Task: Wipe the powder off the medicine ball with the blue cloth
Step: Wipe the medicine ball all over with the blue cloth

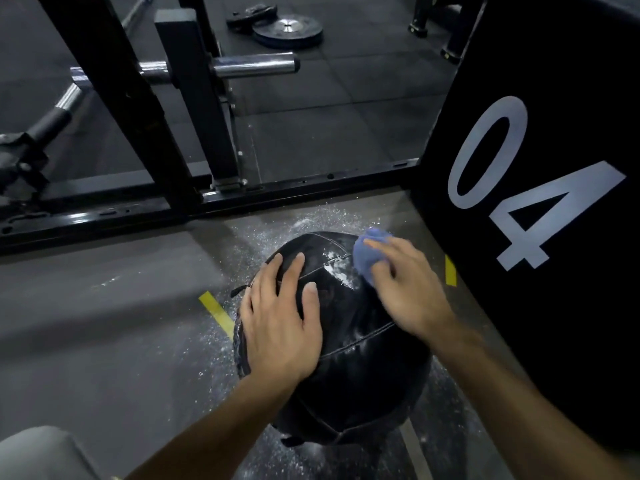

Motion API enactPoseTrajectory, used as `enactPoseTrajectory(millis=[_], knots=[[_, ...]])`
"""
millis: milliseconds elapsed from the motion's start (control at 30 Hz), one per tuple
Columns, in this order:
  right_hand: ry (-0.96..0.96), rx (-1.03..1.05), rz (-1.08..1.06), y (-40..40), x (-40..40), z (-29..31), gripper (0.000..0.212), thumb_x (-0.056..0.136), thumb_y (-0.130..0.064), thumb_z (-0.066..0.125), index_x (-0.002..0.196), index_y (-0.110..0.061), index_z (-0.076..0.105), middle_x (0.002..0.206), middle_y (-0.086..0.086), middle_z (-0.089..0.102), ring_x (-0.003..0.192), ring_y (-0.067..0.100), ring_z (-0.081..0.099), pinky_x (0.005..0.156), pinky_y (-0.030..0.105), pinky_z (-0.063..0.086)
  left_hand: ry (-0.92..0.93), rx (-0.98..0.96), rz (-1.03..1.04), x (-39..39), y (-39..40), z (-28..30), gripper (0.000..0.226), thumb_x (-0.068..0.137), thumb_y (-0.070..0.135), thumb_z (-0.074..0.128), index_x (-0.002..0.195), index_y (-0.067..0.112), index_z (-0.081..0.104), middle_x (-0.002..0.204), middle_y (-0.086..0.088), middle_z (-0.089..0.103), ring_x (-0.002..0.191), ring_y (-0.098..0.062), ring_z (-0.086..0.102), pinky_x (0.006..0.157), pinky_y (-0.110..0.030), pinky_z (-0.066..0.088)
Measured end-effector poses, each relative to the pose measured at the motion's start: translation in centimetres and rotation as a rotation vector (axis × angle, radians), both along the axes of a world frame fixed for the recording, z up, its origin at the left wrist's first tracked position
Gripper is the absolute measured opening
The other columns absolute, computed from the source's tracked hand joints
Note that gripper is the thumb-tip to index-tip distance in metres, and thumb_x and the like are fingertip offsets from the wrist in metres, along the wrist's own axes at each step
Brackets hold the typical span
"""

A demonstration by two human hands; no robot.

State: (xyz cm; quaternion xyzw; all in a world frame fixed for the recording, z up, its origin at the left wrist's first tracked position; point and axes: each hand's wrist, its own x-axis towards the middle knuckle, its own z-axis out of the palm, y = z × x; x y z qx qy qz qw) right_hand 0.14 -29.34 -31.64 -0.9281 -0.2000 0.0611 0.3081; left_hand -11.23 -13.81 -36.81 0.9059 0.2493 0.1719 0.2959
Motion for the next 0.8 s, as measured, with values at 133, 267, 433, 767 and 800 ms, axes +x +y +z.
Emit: enactPoseTrajectory(millis=[133, 267, 433, 767, 800], knots=[[-0.283, -0.177, 0.268, 0.7, -8.5, -0.8, 0.069, 0.092, -0.038, 0.043, 0.159, -0.026, 0.048, 0.174, -0.002, 0.030, 0.164, 0.022, 0.017, 0.131, 0.052, 0.017, -0.009, -0.005, -0.048, 0.3, 0.8, -1.3, 0.050, 0.110, 0.041, 0.032, 0.159, 0.033, 0.038, 0.168, 0.008, 0.032, 0.156, -0.013, 0.026, 0.125, -0.050, 0.023], [-0.341, -0.239, 0.289, 1.1, -9.0, -1.2, 0.070, 0.095, -0.040, 0.043, 0.162, -0.023, 0.042, 0.175, 0.002, 0.027, 0.164, 0.024, 0.013, 0.130, 0.055, 0.018, -0.004, 0.004, -0.048, -0.3, 1.1, -1.7, 0.053, 0.110, 0.037, 0.035, 0.161, 0.022, 0.038, 0.166, 0.009, 0.036, 0.155, -0.012, 0.028, 0.125, -0.048, 0.026], [-0.098, -0.218, 0.051, 3.2, -0.7, 0.8, 0.059, 0.097, -0.039, 0.027, 0.143, -0.027, 0.062, 0.157, 0.005, 0.053, 0.145, 0.031, 0.047, 0.119, 0.051, 0.039, -0.007, 0.055, -0.011, 0.2, -0.4, 0.0, 0.059, 0.106, 0.044, 0.021, 0.157, 0.024, 0.044, 0.161, 0.008, 0.043, 0.152, -0.014, 0.034, 0.123, -0.050, 0.029], [0.280, -0.162, -0.002, 3.8, 4.7, 2.0, 0.047, 0.089, -0.053, 0.044, 0.126, -0.039, 0.071, 0.143, -0.015, 0.065, 0.130, 0.023, 0.061, 0.115, 0.047, 0.045, -0.050, 0.059, -0.019, -1.7, -2.5, -0.9, 0.057, 0.106, 0.038, 0.024, 0.160, 0.024, 0.039, 0.166, 0.012, 0.035, 0.157, -0.007, 0.019, 0.129, -0.044, 0.014], [0.184, -0.194, 0.080, 4.0, 3.6, 2.4, 0.044, 0.096, -0.045, 0.040, 0.130, -0.042, 0.068, 0.151, -0.020, 0.058, 0.138, 0.020, 0.055, 0.117, 0.047, 0.042, -0.052, 0.054, -0.022, -1.7, -2.5, -0.9, 0.058, 0.106, 0.038, 0.024, 0.160, 0.023, 0.038, 0.166, 0.011, 0.035, 0.157, -0.007, 0.020, 0.128, -0.042, 0.013]])
